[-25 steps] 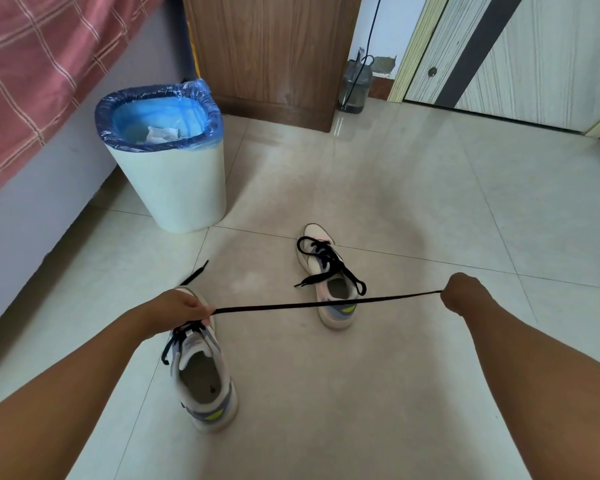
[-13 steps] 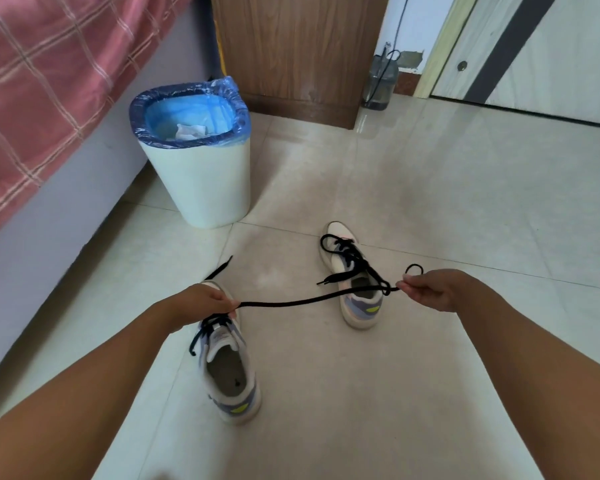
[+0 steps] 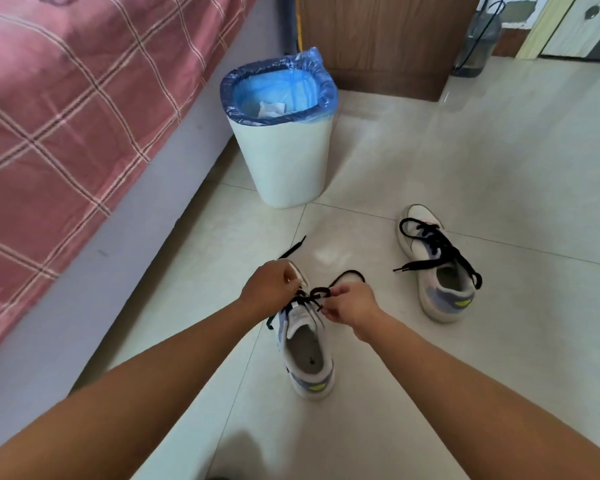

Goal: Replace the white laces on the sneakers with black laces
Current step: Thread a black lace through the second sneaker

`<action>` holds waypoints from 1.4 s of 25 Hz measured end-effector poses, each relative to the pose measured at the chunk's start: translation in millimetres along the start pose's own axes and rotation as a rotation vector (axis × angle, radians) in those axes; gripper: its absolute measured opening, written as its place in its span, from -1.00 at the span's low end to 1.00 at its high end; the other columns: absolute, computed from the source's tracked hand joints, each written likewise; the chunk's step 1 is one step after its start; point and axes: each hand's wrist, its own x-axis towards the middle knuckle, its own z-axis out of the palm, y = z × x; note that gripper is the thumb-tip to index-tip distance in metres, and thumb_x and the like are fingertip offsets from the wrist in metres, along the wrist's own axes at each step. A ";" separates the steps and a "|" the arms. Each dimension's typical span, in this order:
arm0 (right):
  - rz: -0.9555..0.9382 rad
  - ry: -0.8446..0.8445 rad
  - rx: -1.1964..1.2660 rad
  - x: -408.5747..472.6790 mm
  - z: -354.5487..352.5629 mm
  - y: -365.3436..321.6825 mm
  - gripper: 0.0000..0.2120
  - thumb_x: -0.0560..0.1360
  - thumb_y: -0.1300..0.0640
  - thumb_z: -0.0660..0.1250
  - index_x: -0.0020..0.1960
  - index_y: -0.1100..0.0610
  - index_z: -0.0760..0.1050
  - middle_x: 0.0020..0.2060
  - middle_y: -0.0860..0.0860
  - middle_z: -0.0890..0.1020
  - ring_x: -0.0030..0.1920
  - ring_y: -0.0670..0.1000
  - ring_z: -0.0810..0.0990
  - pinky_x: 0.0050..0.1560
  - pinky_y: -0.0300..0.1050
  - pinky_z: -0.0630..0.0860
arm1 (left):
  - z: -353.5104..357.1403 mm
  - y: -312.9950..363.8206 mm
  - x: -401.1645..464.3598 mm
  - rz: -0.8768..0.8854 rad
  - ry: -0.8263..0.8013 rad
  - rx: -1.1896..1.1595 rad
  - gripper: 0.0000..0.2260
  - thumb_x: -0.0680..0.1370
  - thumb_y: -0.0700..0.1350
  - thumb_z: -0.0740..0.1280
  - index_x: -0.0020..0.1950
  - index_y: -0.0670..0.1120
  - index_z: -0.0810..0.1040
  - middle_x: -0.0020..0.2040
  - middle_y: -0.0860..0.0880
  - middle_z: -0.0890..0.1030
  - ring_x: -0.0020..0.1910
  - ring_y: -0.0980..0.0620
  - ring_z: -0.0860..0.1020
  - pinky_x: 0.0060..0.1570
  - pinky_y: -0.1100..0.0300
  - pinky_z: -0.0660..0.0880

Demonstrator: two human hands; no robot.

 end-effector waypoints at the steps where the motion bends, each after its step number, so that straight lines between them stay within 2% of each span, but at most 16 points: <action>1: -0.010 0.012 0.010 0.1 0.8 2.5 -0.73 0.46 0.49 0.27 -0.26 0.17 0.36 -0.34 0.13 0.50 -0.41 0.02 0.48 -0.43 -0.25 0.51 | 2.6 -3.6 -10.0 0.014 -0.030 0.017 -0.91 0.53 -0.07 0.32 -0.15 -0.05 0.52 -0.16 0.01 0.50 -0.17 0.01 0.50 -0.15 0.19 0.41; 4: -0.048 0.034 0.039 -1.7 3.4 8.0 -0.76 0.44 0.49 0.29 -0.19 0.17 0.39 -0.30 0.14 0.53 -0.37 0.05 0.52 -0.37 -0.22 0.55 | 21.7 -9.8 -32.3 0.096 -0.120 0.093 -0.90 0.50 -0.01 0.34 -0.08 0.00 0.60 -0.08 0.06 0.47 -0.10 0.05 0.51 -0.18 0.22 0.39; 6: -0.075 0.052 0.061 -2.2 4.0 10.3 -0.77 0.43 0.49 0.31 -0.17 0.19 0.39 -0.29 0.15 0.55 -0.36 0.06 0.55 -0.31 -0.17 0.57 | 32.3 -12.7 -34.2 0.088 -0.151 0.154 -0.84 0.50 -0.01 0.34 0.03 -0.01 0.62 0.03 0.01 0.48 -0.01 0.00 0.52 -0.14 0.22 0.39; 8: -0.089 0.029 0.078 -2.4 3.0 12.6 -0.77 0.42 0.49 0.32 -0.15 0.21 0.40 -0.27 0.16 0.56 -0.35 0.07 0.56 -0.27 -0.15 0.58 | 35.2 -14.7 -32.0 0.045 -0.132 0.140 -0.83 0.51 -0.04 0.33 0.05 -0.03 0.62 0.05 -0.03 0.51 0.02 -0.04 0.53 -0.09 0.18 0.42; 10: -0.107 -0.002 0.084 -3.3 1.9 14.0 -0.78 0.42 0.49 0.33 -0.14 0.22 0.40 -0.27 0.17 0.58 -0.34 0.07 0.58 -0.30 -0.19 0.60 | 34.7 -15.0 -29.6 -0.009 -0.092 0.049 -0.86 0.51 -0.09 0.33 0.01 -0.07 0.64 -0.03 -0.02 0.56 -0.03 -0.01 0.54 -0.10 0.18 0.43; 13: -0.163 -0.006 0.001 -3.0 2.3 15.1 -0.80 0.40 0.48 0.35 -0.14 0.23 0.43 -0.28 0.14 0.59 -0.33 0.04 0.59 -0.34 -0.26 0.57 | 36.5 -16.0 -27.9 -0.059 -0.074 -0.069 -0.88 0.50 -0.13 0.35 0.00 -0.09 0.64 -0.12 0.02 0.58 -0.14 0.09 0.50 -0.24 0.33 0.34; 17: -0.241 0.066 -0.147 -1.5 4.8 16.5 -0.78 0.38 0.46 0.36 -0.21 0.16 0.45 -0.30 0.10 0.59 -0.30 0.03 0.58 -0.21 -0.15 0.58 | 38.8 -17.1 -29.0 -0.063 -0.044 -0.109 -0.87 0.49 -0.15 0.37 0.00 -0.11 0.65 -0.15 0.03 0.57 -0.17 0.12 0.48 -0.33 0.50 0.27; 19: -0.236 0.086 -0.157 -2.2 3.7 17.2 -0.78 0.38 0.45 0.37 -0.21 0.16 0.46 -0.29 0.10 0.60 -0.28 0.04 0.59 -0.18 -0.13 0.58 | 39.4 -16.8 -29.5 -0.058 -0.040 -0.107 -0.87 0.49 -0.16 0.37 0.01 -0.12 0.65 -0.15 0.01 0.59 -0.18 0.11 0.49 -0.34 0.51 0.26; 23: -0.188 0.016 -0.048 -7.9 1.9 19.7 -0.79 0.38 0.46 0.38 -0.17 0.18 0.46 -0.30 0.09 0.58 -0.31 -0.02 0.58 -0.36 -0.32 0.51 | 39.9 -16.1 -30.3 -0.061 -0.034 -0.114 -0.86 0.48 -0.17 0.37 0.01 -0.13 0.65 -0.17 0.01 0.55 -0.18 0.10 0.47 -0.31 0.47 0.27; 25: -0.208 0.020 -0.073 -7.0 2.7 23.5 -0.80 0.38 0.40 0.42 -0.19 0.16 0.48 -0.31 0.06 0.58 -0.30 -0.04 0.58 -0.30 -0.31 0.51 | 40.0 -16.0 -30.5 -0.059 -0.029 -0.119 -0.85 0.48 -0.17 0.37 0.02 -0.13 0.64 -0.16 0.01 0.52 -0.17 0.10 0.46 -0.30 0.47 0.27; 27: -0.219 0.053 -0.108 -5.5 4.6 27.1 -0.83 0.36 0.32 0.48 -0.21 0.13 0.52 -0.29 0.02 0.60 -0.23 -0.03 0.59 -0.14 -0.23 0.53 | 39.4 -15.3 -31.6 -0.053 -0.033 -0.131 -0.86 0.49 -0.18 0.37 0.02 -0.13 0.64 -0.18 0.01 0.53 -0.18 0.10 0.47 -0.31 0.47 0.28; 29: -0.182 0.068 -0.062 -5.1 7.1 29.5 -0.87 0.37 0.29 0.48 -0.21 0.15 0.55 -0.27 0.02 0.61 -0.21 -0.05 0.58 -0.15 -0.26 0.50 | 39.0 -14.9 -33.3 -0.046 -0.037 -0.140 -0.89 0.49 -0.18 0.36 -0.01 -0.13 0.64 -0.24 0.03 0.52 -0.23 0.11 0.47 -0.35 0.48 0.29; 31: -0.120 0.034 0.024 -8.5 8.0 29.0 -0.92 0.42 0.30 0.43 -0.17 0.16 0.55 -0.25 0.01 0.61 -0.23 -0.10 0.56 -0.28 -0.37 0.44 | 39.2 -14.0 -35.3 -0.030 -0.026 -0.133 -0.89 0.50 -0.17 0.35 -0.07 -0.15 0.65 -0.33 0.09 0.48 -0.33 0.17 0.43 -0.37 0.49 0.30; 33: -0.099 -0.013 0.038 -12.9 8.0 29.2 -0.95 0.47 0.27 0.38 -0.08 0.17 0.55 -0.20 0.02 0.61 -0.18 -0.08 0.57 -0.29 -0.38 0.45 | 39.4 -12.7 -36.5 -0.018 -0.010 -0.126 -0.88 0.51 -0.14 0.35 -0.10 -0.14 0.67 -0.32 0.10 0.52 -0.35 0.20 0.45 -0.36 0.52 0.31; 35: -0.137 -0.048 -0.067 -15.7 5.6 35.6 -0.78 0.48 0.19 0.36 0.12 0.15 0.46 -0.10 0.03 0.57 -0.12 -0.05 0.56 -0.20 -0.30 0.48 | 39.0 -12.2 -36.4 -0.023 -0.008 -0.133 -0.89 0.51 -0.13 0.34 -0.09 -0.11 0.65 -0.23 0.06 0.57 -0.25 0.17 0.49 -0.30 0.48 0.33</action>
